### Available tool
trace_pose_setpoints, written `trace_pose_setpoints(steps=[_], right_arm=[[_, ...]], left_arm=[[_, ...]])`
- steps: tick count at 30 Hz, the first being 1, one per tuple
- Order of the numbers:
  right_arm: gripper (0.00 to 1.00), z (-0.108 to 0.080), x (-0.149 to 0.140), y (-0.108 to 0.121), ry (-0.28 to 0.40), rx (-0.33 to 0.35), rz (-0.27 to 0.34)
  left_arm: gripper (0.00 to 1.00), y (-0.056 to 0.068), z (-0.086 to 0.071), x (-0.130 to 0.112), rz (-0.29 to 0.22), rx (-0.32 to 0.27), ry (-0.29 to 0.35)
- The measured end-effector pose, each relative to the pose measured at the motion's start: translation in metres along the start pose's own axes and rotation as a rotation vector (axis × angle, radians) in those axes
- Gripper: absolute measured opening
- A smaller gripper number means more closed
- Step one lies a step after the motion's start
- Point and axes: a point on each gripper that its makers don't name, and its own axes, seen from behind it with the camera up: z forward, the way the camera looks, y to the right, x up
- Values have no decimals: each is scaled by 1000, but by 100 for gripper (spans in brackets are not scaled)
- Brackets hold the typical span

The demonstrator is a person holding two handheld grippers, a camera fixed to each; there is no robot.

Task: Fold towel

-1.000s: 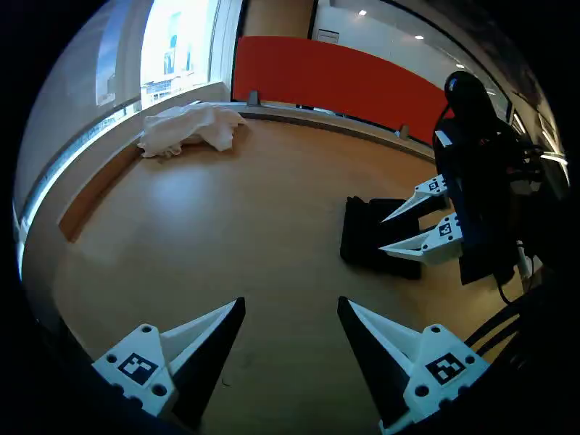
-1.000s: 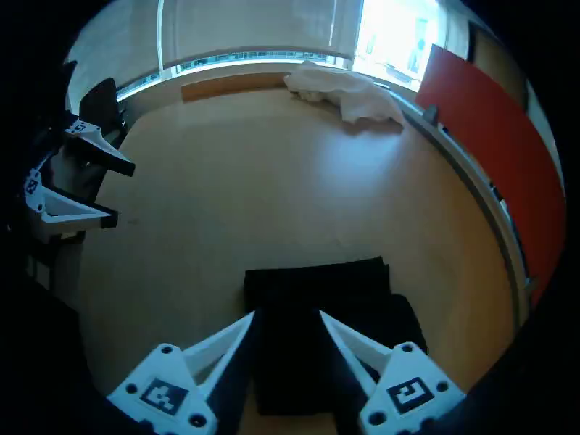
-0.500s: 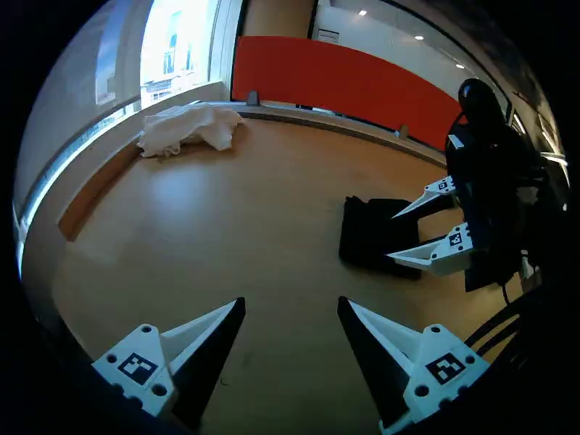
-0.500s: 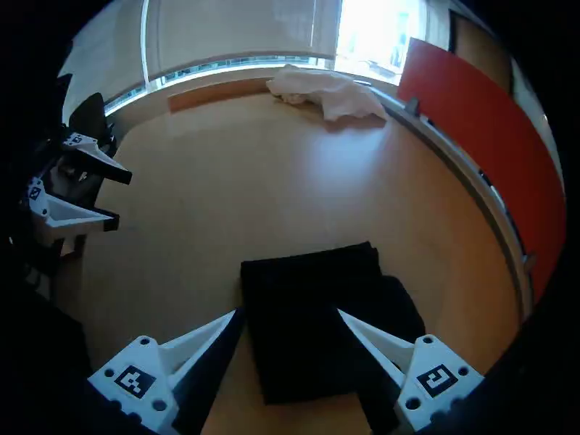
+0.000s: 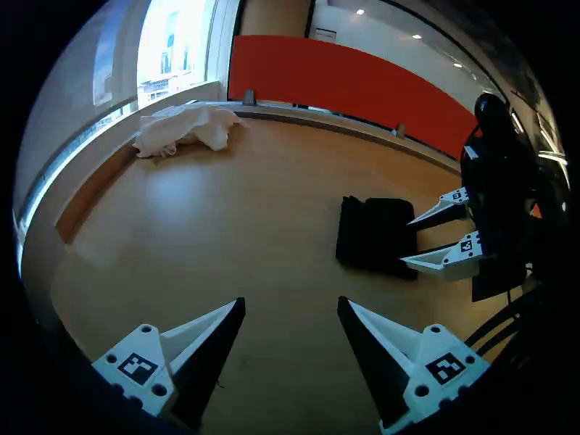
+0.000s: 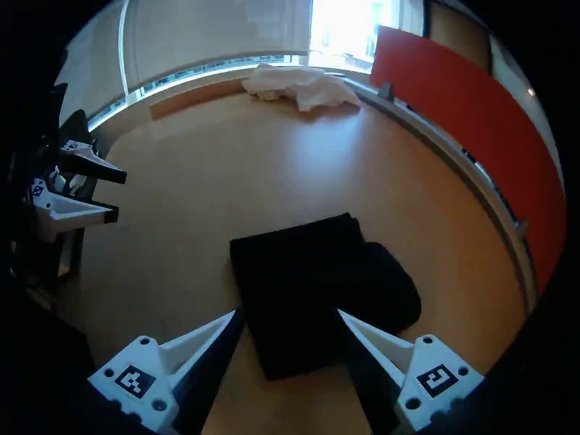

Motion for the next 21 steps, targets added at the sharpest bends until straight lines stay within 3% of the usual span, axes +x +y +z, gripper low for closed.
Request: trace_pose_setpoints(steps=[21], right_arm=[[89, -13, -34, 0, -7, -96, 158]], left_arm=[[94, 6, 2, 1, 10, -20, -1]])
